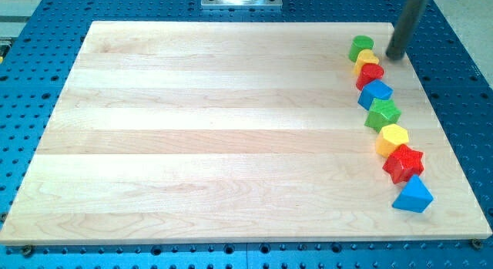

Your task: Point to your hand right of the hexagon

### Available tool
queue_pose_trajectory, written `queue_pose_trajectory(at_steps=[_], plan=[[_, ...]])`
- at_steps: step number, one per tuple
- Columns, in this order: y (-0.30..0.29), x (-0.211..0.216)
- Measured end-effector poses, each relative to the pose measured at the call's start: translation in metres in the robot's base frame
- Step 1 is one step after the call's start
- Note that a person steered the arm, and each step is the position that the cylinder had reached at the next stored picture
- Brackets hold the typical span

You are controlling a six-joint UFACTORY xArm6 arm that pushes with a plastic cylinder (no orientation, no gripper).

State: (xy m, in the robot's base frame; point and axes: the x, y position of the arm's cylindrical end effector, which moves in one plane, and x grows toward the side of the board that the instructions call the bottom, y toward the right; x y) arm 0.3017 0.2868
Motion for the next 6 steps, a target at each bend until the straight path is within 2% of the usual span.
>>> queue_pose_trajectory(at_steps=[3,4,6], plan=[[0.003,0.173],[0.003,0.2],[-0.021,0.181]])
